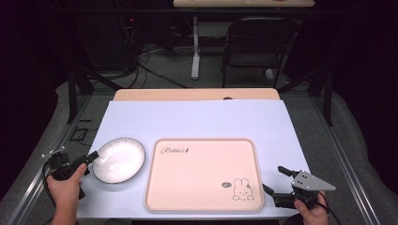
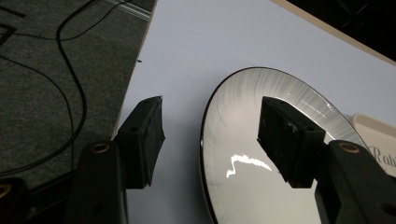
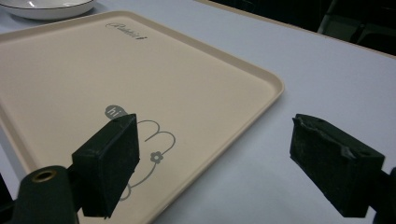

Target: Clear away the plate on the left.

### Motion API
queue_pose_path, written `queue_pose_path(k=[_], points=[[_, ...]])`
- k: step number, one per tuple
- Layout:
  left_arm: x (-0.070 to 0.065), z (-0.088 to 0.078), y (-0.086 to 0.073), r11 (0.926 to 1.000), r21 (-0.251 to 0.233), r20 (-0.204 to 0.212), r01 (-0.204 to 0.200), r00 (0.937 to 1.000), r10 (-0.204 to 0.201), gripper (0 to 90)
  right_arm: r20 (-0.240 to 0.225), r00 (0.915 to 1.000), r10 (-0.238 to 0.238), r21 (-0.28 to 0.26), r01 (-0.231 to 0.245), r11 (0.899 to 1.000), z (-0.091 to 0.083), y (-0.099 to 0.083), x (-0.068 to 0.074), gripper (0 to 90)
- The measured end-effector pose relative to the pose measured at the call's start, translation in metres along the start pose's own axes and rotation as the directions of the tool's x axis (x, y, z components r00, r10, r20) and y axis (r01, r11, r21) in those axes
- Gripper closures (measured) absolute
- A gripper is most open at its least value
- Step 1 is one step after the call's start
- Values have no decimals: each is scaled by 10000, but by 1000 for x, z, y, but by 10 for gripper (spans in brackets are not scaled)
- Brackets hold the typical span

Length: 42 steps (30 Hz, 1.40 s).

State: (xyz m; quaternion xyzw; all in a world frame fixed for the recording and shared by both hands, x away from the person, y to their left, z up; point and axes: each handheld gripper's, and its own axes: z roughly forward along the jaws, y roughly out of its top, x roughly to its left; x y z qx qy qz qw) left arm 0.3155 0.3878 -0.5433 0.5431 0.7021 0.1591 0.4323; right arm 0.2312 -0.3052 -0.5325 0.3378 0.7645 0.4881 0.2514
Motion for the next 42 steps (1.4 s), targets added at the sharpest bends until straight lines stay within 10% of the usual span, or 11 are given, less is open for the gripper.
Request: queue_pose_path(k=[42], points=[[-5,22,-16,9966,772,528,290,9981,-332,565,-32,10000,-18,4,18,10000,0,0,0,151]])
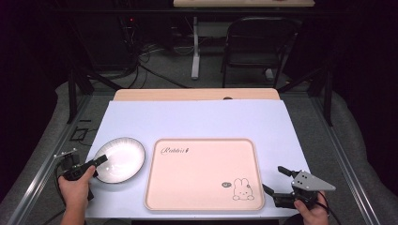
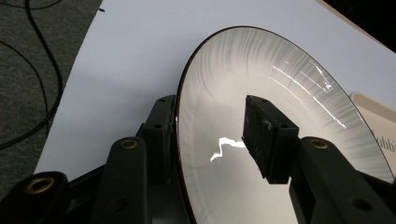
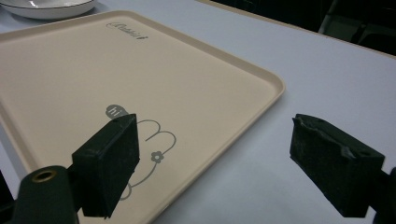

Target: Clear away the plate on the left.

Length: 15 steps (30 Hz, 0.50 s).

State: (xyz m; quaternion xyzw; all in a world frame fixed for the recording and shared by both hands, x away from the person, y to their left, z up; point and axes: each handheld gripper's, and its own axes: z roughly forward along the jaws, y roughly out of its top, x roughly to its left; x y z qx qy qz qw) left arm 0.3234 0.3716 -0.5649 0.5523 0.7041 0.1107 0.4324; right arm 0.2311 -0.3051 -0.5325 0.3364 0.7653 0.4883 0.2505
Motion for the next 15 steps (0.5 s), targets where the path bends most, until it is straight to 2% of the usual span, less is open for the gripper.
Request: queue_pose_path(k=[15], points=[[5,2,-1,9997,93,-112,240,9997,-239,694,-22,10000,10,64,-10,10000,1,0,0,151]])
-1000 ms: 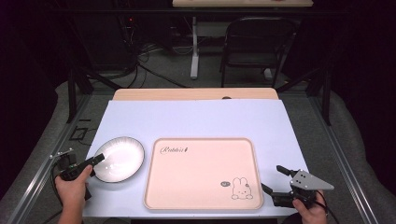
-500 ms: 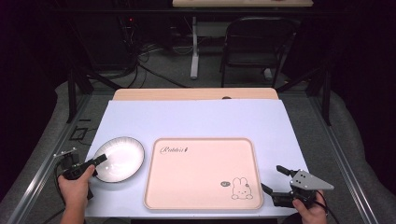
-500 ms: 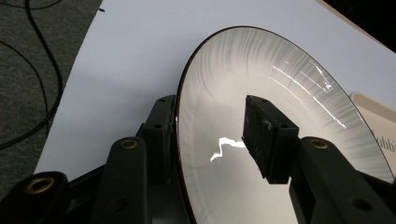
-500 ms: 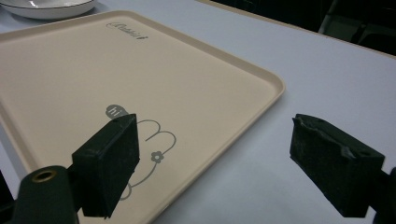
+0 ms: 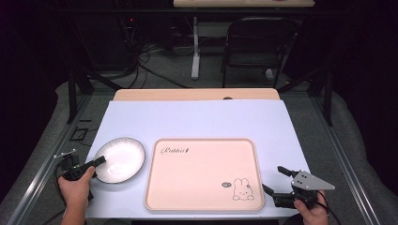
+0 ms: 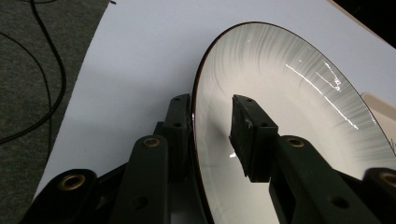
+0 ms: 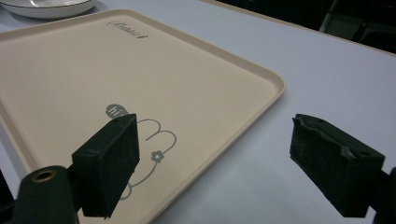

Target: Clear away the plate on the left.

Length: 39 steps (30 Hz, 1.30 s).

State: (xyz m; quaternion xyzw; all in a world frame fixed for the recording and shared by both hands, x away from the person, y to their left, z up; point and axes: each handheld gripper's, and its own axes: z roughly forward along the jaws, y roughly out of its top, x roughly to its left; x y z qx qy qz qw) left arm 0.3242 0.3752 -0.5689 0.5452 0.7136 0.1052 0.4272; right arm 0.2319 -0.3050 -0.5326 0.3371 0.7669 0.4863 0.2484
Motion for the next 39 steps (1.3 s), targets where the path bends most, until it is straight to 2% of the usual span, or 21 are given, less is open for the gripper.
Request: queue_pose_path(k=[4,18,28,31,39], points=[[1,0,0,10000,-17,-16,66,10000,-66,731,0,10000,1,-2,-1,10000,0,0,0,151],[7,0,0,9983,-67,283,585,9979,-583,770,-19,10000,7,47,-7,10000,0,0,0,151],[9,-2,0,9952,-123,436,973,9944,-967,795,-36,10000,-28,44,28,10000,0,0,0,151],[9,-4,0,9928,-143,609,1189,9912,-1178,806,-44,10000,-25,54,26,10000,0,0,0,151],[5,-11,4,9915,-299,808,1267,9890,-1240,843,-32,10000,-29,33,30,10000,0,0,0,151]])
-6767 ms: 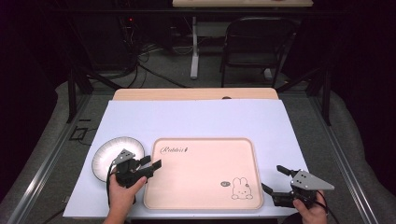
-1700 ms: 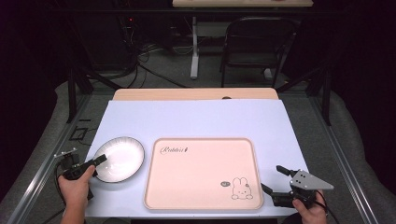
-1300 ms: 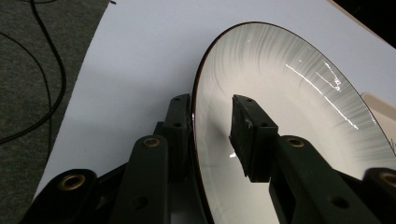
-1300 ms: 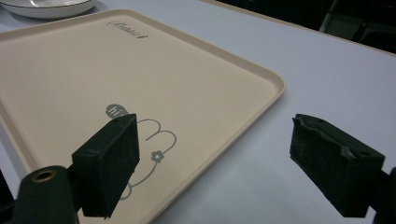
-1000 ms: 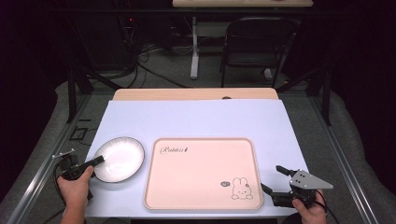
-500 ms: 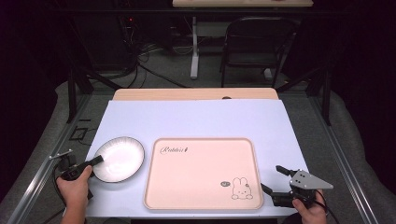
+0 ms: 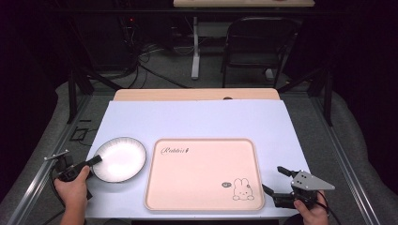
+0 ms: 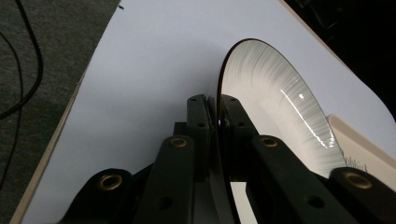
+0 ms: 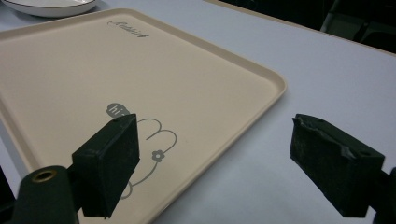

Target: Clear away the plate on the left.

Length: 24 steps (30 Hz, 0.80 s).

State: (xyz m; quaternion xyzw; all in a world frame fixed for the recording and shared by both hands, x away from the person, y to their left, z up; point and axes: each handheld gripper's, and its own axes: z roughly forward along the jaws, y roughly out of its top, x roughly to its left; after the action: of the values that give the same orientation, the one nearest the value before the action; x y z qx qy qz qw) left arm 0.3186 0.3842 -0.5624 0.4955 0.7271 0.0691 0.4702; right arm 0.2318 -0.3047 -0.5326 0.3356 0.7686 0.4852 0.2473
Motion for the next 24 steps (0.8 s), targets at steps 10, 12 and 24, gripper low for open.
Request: queue_pose_path(k=[10,12,24], points=[[-6,-2,2,9997,-2,-191,-261,9995,261,846,7,10000,2,3,-2,10000,0,0,0,151],[-9,-4,3,9990,55,-255,-446,9987,448,847,5,10000,0,-7,0,10000,0,0,0,151],[-22,-7,8,9953,-43,-416,-968,9945,966,844,17,10000,-4,-5,4,10000,0,0,0,151]])
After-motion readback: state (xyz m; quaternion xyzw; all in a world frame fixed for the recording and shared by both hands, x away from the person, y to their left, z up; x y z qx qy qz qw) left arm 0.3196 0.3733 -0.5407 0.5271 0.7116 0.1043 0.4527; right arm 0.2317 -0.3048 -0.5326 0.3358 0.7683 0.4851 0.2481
